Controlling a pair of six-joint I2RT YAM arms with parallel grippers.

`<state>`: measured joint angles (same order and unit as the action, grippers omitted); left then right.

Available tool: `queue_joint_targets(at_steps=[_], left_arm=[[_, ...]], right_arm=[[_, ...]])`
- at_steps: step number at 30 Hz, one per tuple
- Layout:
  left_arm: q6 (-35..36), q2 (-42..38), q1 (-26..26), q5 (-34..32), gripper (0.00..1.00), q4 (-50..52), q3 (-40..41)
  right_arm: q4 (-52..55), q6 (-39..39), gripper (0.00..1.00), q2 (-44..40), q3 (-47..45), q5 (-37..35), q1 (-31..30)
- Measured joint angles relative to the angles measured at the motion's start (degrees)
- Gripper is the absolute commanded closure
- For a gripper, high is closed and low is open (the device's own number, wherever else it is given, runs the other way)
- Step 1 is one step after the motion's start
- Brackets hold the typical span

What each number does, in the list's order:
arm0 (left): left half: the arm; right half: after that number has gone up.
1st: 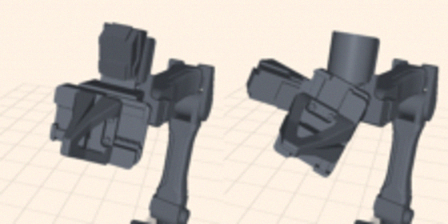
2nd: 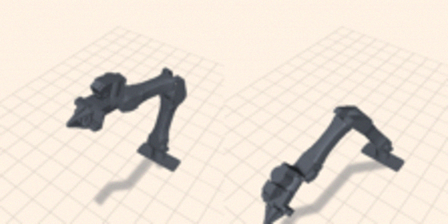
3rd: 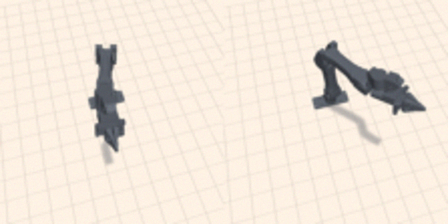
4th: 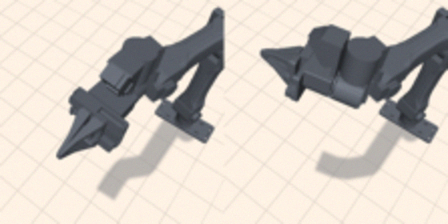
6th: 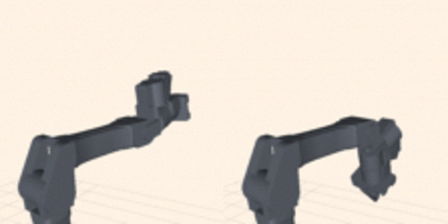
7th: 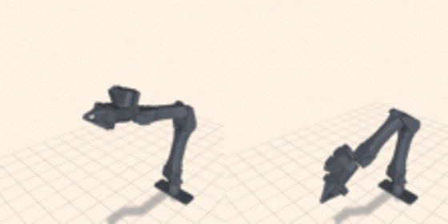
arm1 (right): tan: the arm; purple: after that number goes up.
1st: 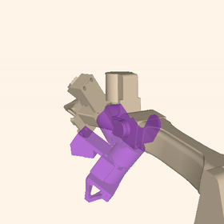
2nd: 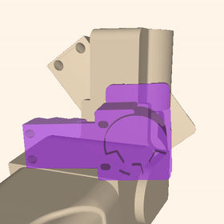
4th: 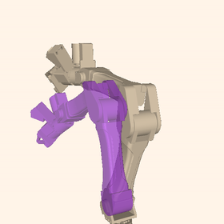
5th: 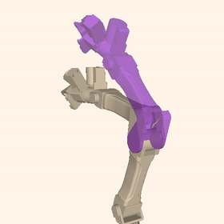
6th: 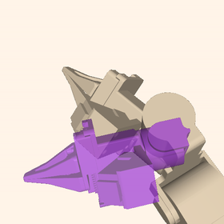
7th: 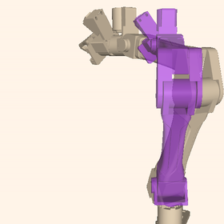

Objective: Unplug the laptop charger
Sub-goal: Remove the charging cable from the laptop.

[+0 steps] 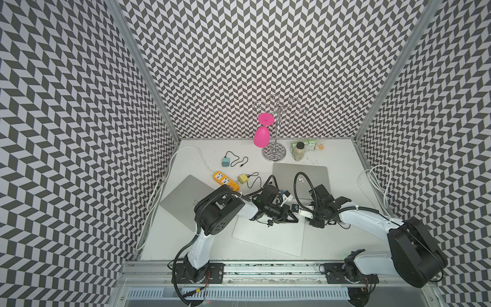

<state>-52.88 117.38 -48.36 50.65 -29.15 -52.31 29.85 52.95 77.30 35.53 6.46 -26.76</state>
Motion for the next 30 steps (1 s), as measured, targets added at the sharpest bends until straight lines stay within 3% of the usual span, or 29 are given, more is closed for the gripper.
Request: queue_joint_targets(at_steps=[18,30], left_arm=[[-1.0,0.8,0.1,-0.5,1.00,-2.6,-0.4],[-1.2,0.9,0.1,-0.4,1.00,-2.8,-0.4]], right_arm=[[-0.3,0.9,0.98,0.7,0.1,-0.2,0.1],[1.2,2.6,1.00,0.3,0.3,-1.2,0.7]])
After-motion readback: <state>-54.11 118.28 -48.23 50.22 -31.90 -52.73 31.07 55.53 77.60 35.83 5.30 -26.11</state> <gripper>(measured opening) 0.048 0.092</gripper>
